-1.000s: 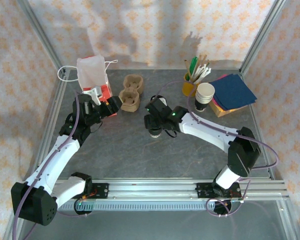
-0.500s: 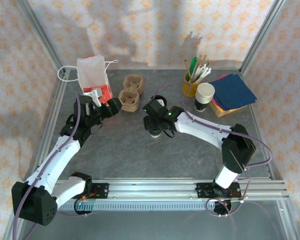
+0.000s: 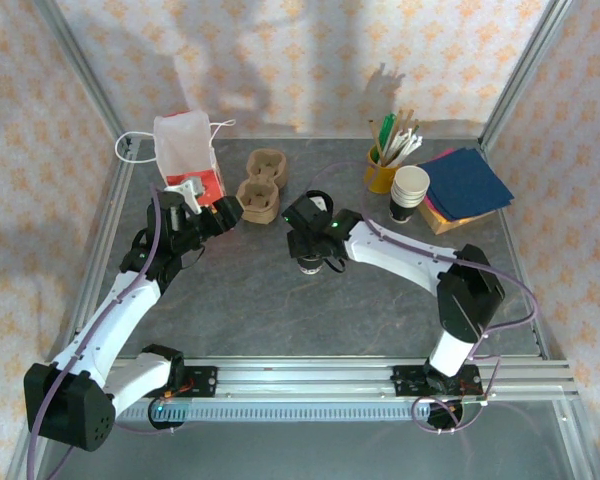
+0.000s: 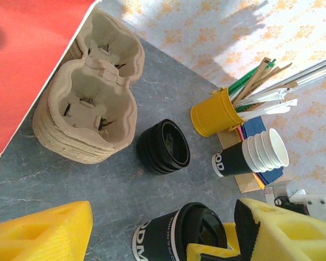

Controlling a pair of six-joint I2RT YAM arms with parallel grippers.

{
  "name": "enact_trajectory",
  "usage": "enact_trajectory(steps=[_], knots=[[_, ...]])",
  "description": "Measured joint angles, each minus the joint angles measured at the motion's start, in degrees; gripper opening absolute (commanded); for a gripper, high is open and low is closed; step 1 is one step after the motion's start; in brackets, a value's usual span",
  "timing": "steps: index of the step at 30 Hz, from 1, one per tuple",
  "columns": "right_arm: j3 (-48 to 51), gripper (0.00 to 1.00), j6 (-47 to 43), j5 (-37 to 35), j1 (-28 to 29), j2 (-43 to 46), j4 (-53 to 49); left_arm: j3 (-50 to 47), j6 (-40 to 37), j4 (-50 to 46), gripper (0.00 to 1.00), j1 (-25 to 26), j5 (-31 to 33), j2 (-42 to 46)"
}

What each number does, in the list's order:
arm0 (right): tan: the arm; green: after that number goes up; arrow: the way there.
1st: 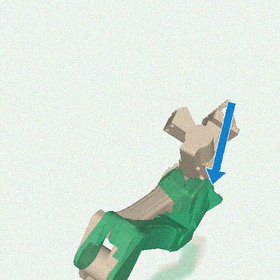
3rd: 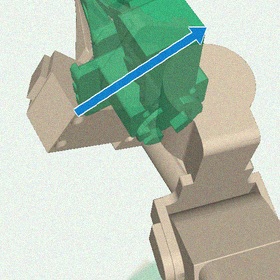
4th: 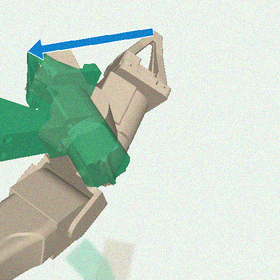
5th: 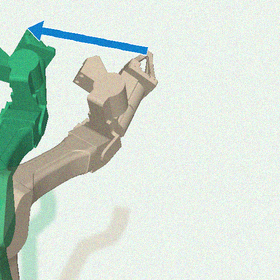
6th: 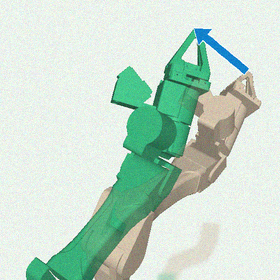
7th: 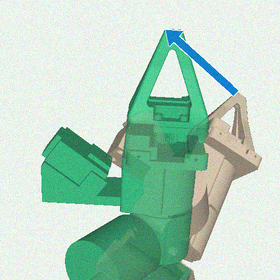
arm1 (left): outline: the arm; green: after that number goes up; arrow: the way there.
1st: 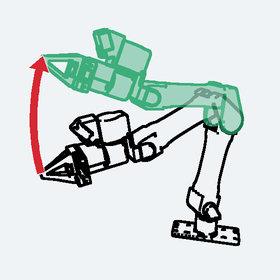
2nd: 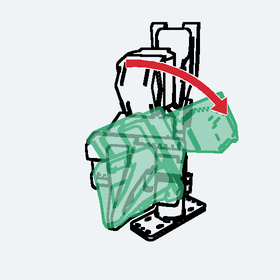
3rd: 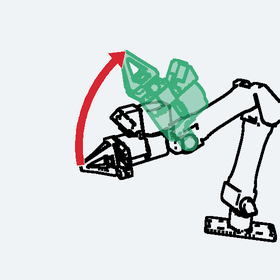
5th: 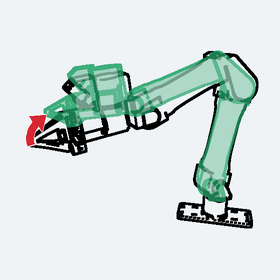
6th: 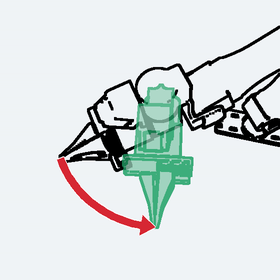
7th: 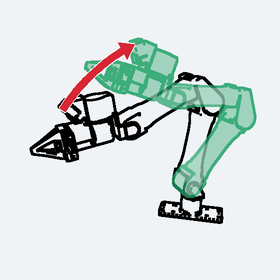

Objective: Pack the takeout coffee

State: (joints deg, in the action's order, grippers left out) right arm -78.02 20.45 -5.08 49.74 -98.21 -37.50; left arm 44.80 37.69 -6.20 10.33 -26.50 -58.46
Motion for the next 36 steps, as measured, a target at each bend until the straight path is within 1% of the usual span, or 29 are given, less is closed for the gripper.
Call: enact_trajectory(steps=[5, 11, 15, 22, 27, 36], knots=[[-0.96, 0.77, -0.42, -0.59, 0.02, -0.83, -0.5, 0.0, 0.02, 0.0, 0.7, 0.0, -0.02, 0.0], [-1.09, 0.72, -0.98, -0.96, 0.13, -0.92, -0.57, 0.0, 0.0, -0.02, 0.7, 0.0, -0.02, -0.07], [-1.09, 0.71, -1.05, -1.22, 0.22, -0.92, -0.5, 0.0, 0.0, -0.02, 0.7, 0.0, -0.02, -0.07], [1.01, 0.72, -1.01, -3.98, -0.04, 0.5, -0.39, 0.0, -0.04, -0.02, 0.7, 0.0, 0.0, -0.07], [6.95, 0.72, -0.79, -5.75, -3.3, 5.88, -0.24, 0.0, -0.04, 0.0, 0.7, 0.0, -0.02, -0.57], [19.54, 0.73, -0.59, -9.01, -13.11, 17.57, 1.64, 0.0, -0.02, 0.0, 0.7, -0.59, -0.04, -0.92]])
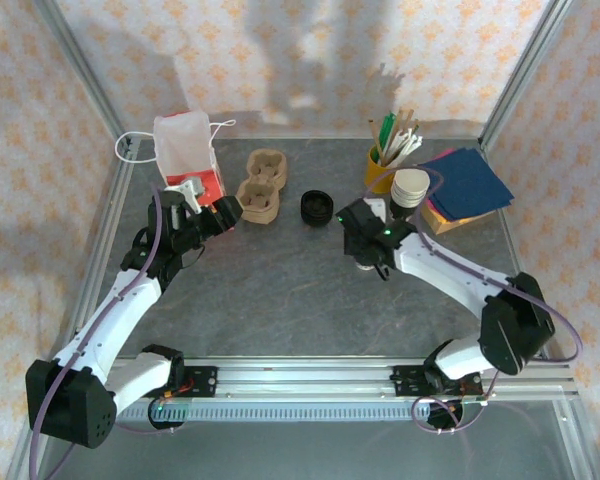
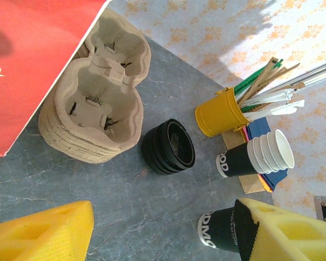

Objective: Pack the takeout coffee

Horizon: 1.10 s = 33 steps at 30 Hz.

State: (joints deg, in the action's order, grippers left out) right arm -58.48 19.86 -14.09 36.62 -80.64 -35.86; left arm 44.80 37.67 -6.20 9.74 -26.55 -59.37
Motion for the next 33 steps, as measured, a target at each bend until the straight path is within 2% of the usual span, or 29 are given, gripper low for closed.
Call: enact_trajectory(steps=[9, 16, 22, 33], knots=[[9.01, 0.73, -0.9, -0.31, -13.62, 8.28, 5.57, 0.0, 0.0, -0.02, 0.7, 0.0, 0.0, 0.0], [11.58, 0.73, -2.58, 0.57, -22.82, 9.64, 10.27, 0.04, 0.0, -0.04, 0.7, 0.0, 0.0, 0.0], [11.8, 0.73, -4.13, 0.81, -27.36, 9.42, 11.8, 0.04, 0.0, -0.04, 0.7, 0.0, 0.0, 0.0], [11.56, 0.74, -4.92, 0.83, -31.76, 6.86, 16.44, 0.04, 0.02, -0.04, 0.7, 0.0, 0.0, 0.0]])
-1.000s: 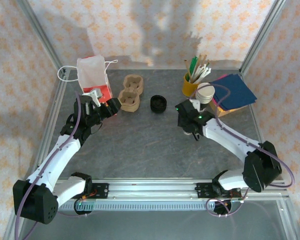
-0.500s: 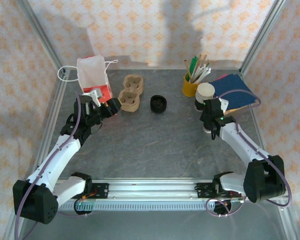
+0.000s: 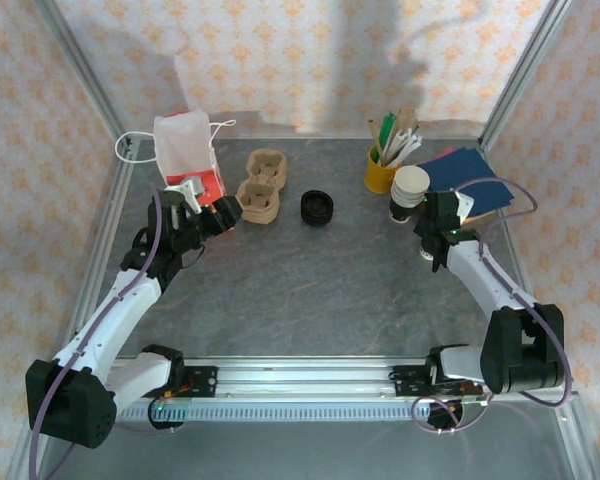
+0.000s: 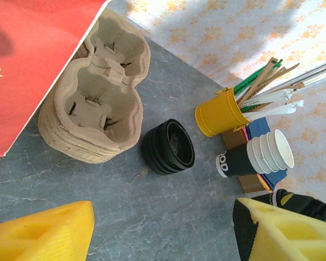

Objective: Pack the takeout coffee

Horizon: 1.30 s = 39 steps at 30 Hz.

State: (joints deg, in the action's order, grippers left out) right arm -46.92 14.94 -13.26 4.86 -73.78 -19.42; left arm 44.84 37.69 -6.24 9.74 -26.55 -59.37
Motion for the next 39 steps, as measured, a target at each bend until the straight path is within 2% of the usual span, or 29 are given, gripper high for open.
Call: enact_trajectory(steps=[6, 14, 28, 33, 35, 39], knots=[[0.0, 0.77, -0.02, -0.07, -0.22, -0.02, 0.22, 0.0, 0.02, 0.0, 0.7, 0.0, 0.0, 0.0], [-0.35, 0.86, -0.11, 0.09, -0.22, -0.02, -0.24, 0.0, 0.24, 0.0, 0.69, 0.0, 0.0, 0.17], [-7.43, 0.89, -0.57, 1.01, -0.42, 0.26, -6.67, 0.2, 0.42, -0.11, 0.69, 0.0, 0.02, 0.33], [-12.68, 0.89, -1.55, 3.78, -0.44, 4.98, -9.33, 2.16, 0.35, -0.9, 0.68, 0.0, 0.02, 0.37], [-13.99, 1.0, -1.86, 5.9, -0.42, 8.76, -9.35, 3.26, 0.31, -0.87, 0.68, 0.0, 0.04, 0.9], [-14.67, 1.0, -1.18, 11.21, -0.44, 16.09, -8.72, 6.23, 0.15, -1.53, 0.68, 0.33, 0.74, 2.32]])
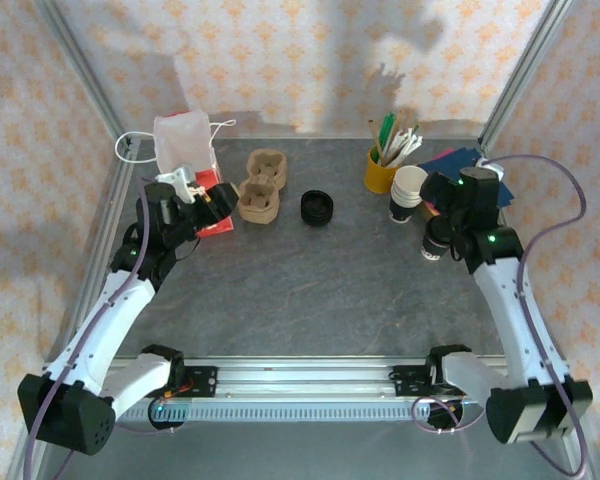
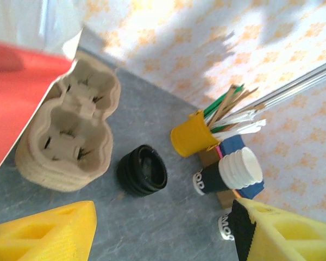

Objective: Pack the takeout coffee

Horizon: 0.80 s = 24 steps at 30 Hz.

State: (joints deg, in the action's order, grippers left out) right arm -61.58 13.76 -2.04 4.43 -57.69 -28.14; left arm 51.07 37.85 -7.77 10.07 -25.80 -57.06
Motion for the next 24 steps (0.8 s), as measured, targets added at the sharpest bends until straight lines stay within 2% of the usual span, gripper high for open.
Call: enact_trajectory(steps=[4, 7, 11, 14, 24], knots=[[0.22, 1.0, 1.92, 7.93, 0.0, 3.69, 1.75, 2.38, 0.02, -0.28, 0.68, 2.47, 2.25, -0.09], [1.86, 1.0, 4.2, 15.89, -0.04, 4.44, 4.66, 2.6, 0.15, -0.63, 0.66, 6.49, 5.01, -1.49], [7.02, 0.99, 9.35, 29.33, -0.09, 4.28, 10.99, 3.19, 1.38, -0.98, 0.64, 11.3, 8.72, -6.32], [11.76, 0.99, 13.44, 36.09, 0.76, 4.15, 16.52, 3.21, 3.08, -0.92, 0.64, 13.07, 11.45, -10.03], [13.57, 0.99, 16.46, 43.21, 8.59, -1.62, 26.93, 1.29, 15.17, 3.48, 0.63, 14.71, 21.49, -19.3]])
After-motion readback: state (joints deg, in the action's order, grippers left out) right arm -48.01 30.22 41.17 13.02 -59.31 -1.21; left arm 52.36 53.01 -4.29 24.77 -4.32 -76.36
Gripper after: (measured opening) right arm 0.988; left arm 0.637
